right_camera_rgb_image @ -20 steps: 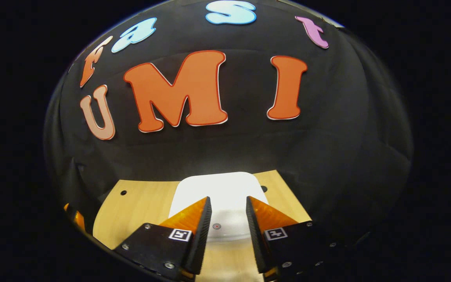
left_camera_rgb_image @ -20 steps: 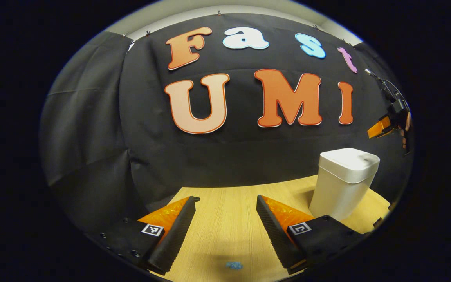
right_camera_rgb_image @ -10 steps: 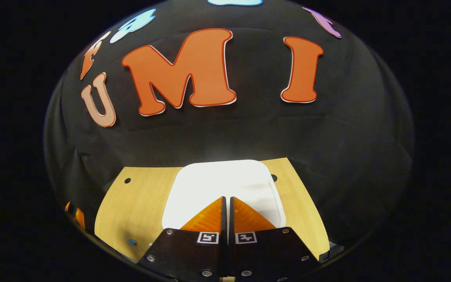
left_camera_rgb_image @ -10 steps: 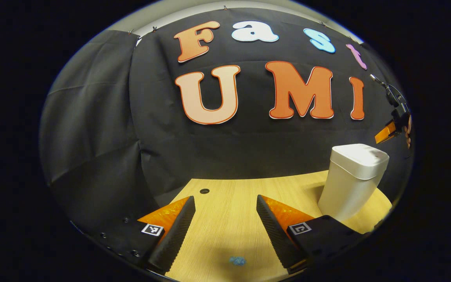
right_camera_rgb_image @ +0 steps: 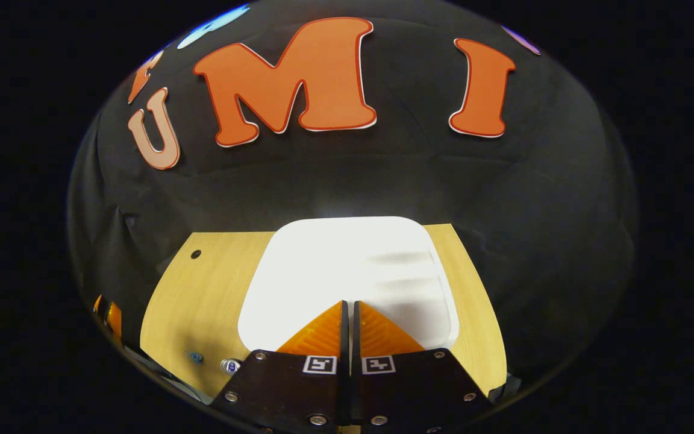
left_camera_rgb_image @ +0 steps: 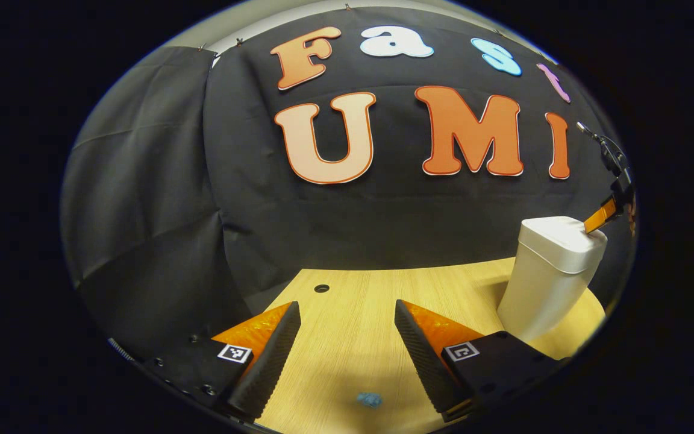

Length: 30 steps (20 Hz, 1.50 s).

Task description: Press the lid of the desktop garbage bin to open it, pick up the crumpled paper on the desktop and throw it into the bin, then pick up the pop can on the desktop and drop it into the bin, and finally close the garbage bin lid.

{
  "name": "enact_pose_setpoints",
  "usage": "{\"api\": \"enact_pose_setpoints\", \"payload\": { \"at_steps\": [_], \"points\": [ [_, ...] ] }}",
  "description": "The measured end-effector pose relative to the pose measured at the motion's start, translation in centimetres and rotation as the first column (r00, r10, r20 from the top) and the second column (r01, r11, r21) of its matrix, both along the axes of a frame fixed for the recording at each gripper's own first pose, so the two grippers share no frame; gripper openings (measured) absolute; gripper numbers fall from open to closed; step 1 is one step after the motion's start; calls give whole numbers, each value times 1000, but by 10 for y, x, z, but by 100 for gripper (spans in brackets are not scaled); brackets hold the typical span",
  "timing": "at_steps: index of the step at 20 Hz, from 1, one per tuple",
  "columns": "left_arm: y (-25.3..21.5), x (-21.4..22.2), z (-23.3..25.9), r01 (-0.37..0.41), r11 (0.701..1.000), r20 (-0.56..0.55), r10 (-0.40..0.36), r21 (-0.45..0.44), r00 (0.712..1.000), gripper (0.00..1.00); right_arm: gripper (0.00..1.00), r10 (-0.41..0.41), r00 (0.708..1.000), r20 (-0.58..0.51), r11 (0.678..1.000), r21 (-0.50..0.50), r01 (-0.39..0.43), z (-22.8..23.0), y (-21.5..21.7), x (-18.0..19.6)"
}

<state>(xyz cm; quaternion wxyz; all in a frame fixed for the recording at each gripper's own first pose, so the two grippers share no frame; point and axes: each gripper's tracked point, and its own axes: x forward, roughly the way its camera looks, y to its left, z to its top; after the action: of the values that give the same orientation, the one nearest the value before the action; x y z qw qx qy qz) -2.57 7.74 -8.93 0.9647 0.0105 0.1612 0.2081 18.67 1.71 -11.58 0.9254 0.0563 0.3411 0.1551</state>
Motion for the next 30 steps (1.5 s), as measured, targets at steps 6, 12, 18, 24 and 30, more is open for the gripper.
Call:
{"api": "enact_pose_setpoints", "payload": {
  "at_steps": [6, 12, 18, 24, 30],
  "points": [
    [-9, 6, -3, 9, 1000, -19, -9, 3, 1000, 100, 1, 18, 1000, 6, 1000, 12, -19, 0, 5, -10],
    [-22, 10, -10, 28, 1000, -40, -27, 1, 999, 100, 1, -16, 1000, 0, 999, 33, 16, -4, 5, -15],
    [-33, 15, -9, 41, 999, -51, -40, 10, 998, 100, 1, -1, 999, 44, 999, 47, -1, 7, 4, -12],
    [-47, 23, -7, 32, 999, -48, -31, 15, 998, 100, 1, 10, 997, 73, 997, 74, -15, 17, 0, -5],
    [-55, 19, -7, 9, 1000, -32, -9, 21, 999, 100, 1, -4, 973, 232, 996, 83, -16, 57, -8, 13]
  ]
}}
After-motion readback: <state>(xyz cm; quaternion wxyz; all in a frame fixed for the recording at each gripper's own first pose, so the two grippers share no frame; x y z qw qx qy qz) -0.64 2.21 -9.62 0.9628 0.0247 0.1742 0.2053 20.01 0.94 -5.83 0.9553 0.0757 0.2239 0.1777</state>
